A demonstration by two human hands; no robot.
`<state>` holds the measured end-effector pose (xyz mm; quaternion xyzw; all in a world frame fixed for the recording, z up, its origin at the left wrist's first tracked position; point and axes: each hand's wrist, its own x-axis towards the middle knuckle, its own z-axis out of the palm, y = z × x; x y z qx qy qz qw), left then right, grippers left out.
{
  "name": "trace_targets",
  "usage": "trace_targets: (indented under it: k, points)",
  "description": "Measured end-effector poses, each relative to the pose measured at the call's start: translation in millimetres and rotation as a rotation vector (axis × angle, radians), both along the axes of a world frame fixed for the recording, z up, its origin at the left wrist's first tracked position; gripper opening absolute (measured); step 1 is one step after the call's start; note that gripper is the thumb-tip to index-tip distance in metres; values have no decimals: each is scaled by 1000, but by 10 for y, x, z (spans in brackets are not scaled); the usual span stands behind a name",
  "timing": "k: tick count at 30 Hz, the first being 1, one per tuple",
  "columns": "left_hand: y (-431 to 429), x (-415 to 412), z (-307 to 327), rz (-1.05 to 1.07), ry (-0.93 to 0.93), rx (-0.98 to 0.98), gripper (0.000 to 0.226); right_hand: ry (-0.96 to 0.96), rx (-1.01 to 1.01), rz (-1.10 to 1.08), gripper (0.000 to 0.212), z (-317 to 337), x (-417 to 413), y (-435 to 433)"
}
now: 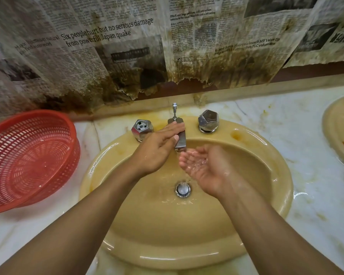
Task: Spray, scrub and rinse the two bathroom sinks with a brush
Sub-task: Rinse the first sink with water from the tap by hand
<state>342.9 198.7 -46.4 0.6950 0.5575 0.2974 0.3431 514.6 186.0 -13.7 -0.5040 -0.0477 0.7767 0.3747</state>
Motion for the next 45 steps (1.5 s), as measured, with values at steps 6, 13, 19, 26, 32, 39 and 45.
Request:
trace_targets:
  k: [6,13,19,26,32,39,45]
  points:
    - [89,-39,1,-36,110,-8,47,-316,439,113,21,564,-23,138]
    - [-130,42,-34,144,27,27,44,-365,187,9,21,33,20,131]
    - [135,101,63,170,124,-66,45,107,-183,14,34,-294,-176,-12]
    - [228,69,54,313,28,-23,35,-130,121,28,32,149,66,134]
    - [350,11,145,181,156,174,52,-238,380,201,24,559,-97,306]
    - [366,80,198,216,310,28,49,-350,112,-58,22,39,-47,258]
    - [537,67,-81,282,86,-137,37,2,-164,-3,30,-91,-64,70]
